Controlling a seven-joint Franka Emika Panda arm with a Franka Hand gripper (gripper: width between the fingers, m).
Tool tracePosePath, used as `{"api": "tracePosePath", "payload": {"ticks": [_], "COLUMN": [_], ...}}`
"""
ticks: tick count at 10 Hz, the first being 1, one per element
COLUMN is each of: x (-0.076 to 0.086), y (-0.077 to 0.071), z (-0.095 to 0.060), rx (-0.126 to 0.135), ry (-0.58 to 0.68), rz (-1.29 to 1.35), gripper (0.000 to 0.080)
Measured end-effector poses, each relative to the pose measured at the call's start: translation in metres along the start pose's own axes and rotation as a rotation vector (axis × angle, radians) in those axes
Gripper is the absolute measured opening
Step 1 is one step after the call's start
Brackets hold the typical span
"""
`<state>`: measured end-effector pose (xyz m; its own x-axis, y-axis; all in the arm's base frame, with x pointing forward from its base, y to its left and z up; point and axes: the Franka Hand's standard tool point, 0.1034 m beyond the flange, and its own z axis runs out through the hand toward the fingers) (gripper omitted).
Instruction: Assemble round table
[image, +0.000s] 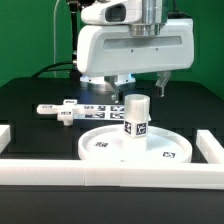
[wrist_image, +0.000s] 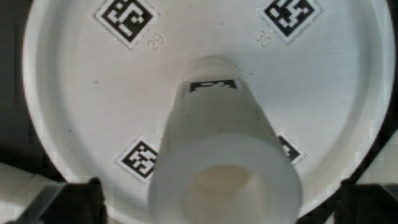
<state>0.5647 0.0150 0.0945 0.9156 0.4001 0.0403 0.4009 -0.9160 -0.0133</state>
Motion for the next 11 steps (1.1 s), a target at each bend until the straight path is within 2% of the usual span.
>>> {"api": "tracePosePath", "payload": {"ticks": [5,7,11], "x": [-0.0036,-0.0036,-0.0037], "y": [0.0005,0.0004,0.0002], "z": [0.0068,0.0071,0.0072], "rx": [0.001,0.001,0.002], "ry": [-0.004,-0.005,-0.004], "rz": [0.000,0.000,0.028], "gripper": [0.0649,0.0408,0.0406]}}
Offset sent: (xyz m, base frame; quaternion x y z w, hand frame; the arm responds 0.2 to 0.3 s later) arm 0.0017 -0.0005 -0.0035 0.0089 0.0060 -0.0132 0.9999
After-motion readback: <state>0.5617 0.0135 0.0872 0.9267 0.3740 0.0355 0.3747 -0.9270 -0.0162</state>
